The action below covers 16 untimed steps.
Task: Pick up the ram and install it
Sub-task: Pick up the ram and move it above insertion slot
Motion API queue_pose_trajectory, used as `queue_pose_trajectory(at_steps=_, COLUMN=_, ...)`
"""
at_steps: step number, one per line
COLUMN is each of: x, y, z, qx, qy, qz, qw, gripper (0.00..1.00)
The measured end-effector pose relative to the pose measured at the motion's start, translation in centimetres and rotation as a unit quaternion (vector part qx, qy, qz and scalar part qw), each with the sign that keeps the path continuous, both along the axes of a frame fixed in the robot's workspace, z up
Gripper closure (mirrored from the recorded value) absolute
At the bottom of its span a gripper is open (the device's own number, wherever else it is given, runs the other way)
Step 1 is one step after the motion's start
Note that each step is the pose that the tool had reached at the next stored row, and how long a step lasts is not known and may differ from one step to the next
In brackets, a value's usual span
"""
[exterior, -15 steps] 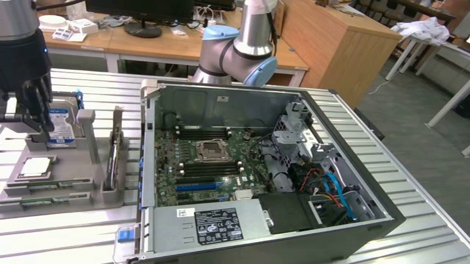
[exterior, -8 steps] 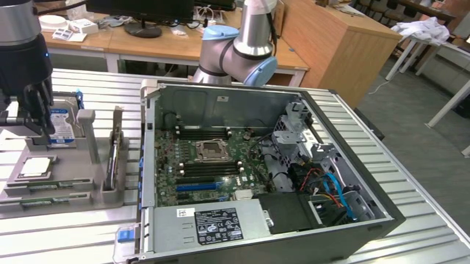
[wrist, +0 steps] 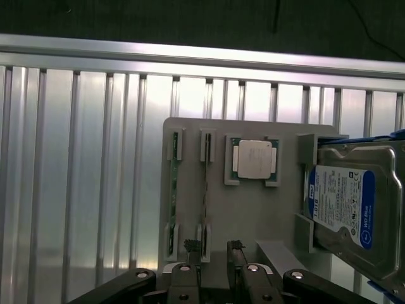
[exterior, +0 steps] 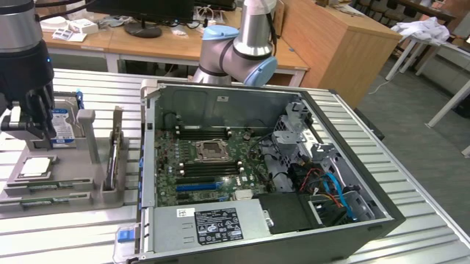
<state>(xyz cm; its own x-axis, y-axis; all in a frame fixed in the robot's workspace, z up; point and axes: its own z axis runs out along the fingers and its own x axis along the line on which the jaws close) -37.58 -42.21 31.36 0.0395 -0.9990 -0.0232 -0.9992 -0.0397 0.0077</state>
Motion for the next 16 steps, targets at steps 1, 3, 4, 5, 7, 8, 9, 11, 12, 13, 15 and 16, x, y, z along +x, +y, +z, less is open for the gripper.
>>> queue_pose_trajectory(at_steps=1, x=0.0, y=0.0, z=-0.1, qx=0.0, qy=0.0, qz=0.0, qw=1.0, gripper=0.69)
queue_pose_trajectory(at_steps=3, x=0.0, y=0.0, z=-0.32, qx=0.0, qy=-0.0001, qz=0.0, qw=1.0, gripper=0.69)
queue_pose_trajectory(at_steps=4, x=0.0, y=0.0, z=-0.42, qx=0.0, qy=-0.0001, qz=0.0, qw=1.0, gripper=0.69)
queue_pose_trajectory(at_steps=5, x=0.0, y=0.0, z=-0.51, qx=-0.0001, qy=0.0, qz=0.0, qw=1.0, gripper=0.69)
queue_pose_trajectory(at_steps=7, x=0.0, y=0.0, z=-0.71, qx=0.0, qy=0.0, qz=0.0, qw=1.0, gripper=0.69)
queue_pose_trajectory(at_steps=8, x=0.0, y=0.0, z=-0.81, qx=0.0, qy=0.0, qz=0.0, qw=1.0, gripper=0.69)
queue_pose_trajectory(at_steps=9, x=0.0, y=0.0, z=-0.91, qx=0.0, qy=0.0, qz=0.0, qw=1.0, gripper=0.69)
queue_pose_trajectory(at_steps=11, x=0.0, y=0.0, z=-1.1, qx=0.0, qy=0.0, qz=0.0, qw=1.0, gripper=0.69)
queue_pose_trajectory(at_steps=12, x=0.0, y=0.0, z=-1.19, qx=0.0, qy=0.0, qz=0.0, qw=1.0, gripper=0.69)
queue_pose_trajectory(at_steps=13, x=0.0, y=0.0, z=-1.28, qx=0.0, qy=0.0, qz=0.0, qw=1.0, gripper=0.69)
queue_pose_trajectory(at_steps=15, x=0.0, y=0.0, z=-1.48, qx=0.0, qy=0.0, qz=0.0, qw=1.0, gripper=0.69)
queue_pose_trajectory(at_steps=16, x=0.0, y=0.0, z=-1.57, qx=0.0, qy=0.0, qz=0.0, qw=1.0, gripper=0.69)
